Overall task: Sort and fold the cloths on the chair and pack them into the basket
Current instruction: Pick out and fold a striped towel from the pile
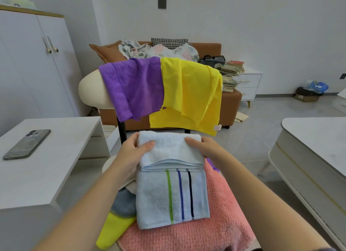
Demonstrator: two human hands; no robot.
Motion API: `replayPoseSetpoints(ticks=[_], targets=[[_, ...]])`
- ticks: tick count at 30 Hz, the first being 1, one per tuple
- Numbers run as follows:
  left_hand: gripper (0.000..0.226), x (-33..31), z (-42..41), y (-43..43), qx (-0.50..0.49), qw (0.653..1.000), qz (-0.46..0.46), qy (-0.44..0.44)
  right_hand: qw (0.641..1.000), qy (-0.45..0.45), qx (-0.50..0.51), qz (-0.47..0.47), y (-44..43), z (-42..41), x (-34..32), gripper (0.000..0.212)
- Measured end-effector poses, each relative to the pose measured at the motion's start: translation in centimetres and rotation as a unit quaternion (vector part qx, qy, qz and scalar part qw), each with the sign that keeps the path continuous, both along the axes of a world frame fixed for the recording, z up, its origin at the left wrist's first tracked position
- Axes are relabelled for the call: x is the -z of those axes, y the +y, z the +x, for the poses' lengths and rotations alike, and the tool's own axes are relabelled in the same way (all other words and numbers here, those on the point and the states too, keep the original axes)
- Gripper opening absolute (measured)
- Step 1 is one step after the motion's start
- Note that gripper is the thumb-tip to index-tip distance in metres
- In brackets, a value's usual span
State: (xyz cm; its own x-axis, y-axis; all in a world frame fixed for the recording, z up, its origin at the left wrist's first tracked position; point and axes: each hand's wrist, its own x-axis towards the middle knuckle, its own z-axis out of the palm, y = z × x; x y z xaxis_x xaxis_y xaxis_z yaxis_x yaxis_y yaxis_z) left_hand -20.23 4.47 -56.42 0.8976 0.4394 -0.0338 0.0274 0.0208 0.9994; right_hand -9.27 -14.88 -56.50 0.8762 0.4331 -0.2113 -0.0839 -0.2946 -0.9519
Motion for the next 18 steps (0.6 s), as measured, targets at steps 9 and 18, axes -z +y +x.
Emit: replayPoseSetpoints(ticks=[9, 18], targets=[[0.022, 1.0, 0.5, 0.2, -0.232, 0.943, 0.239, 0.004, 0.951, -0.223, 0.203, 0.07, 0.8, -1.7, 1.5, 0.021], [0.024, 1.6, 0.0, 1.0, -0.137, 0.974, 0.18, 0.011, 0.946, -0.23, 0.213, 0.082, -1.8, -0.6, 2.1, 0.014]])
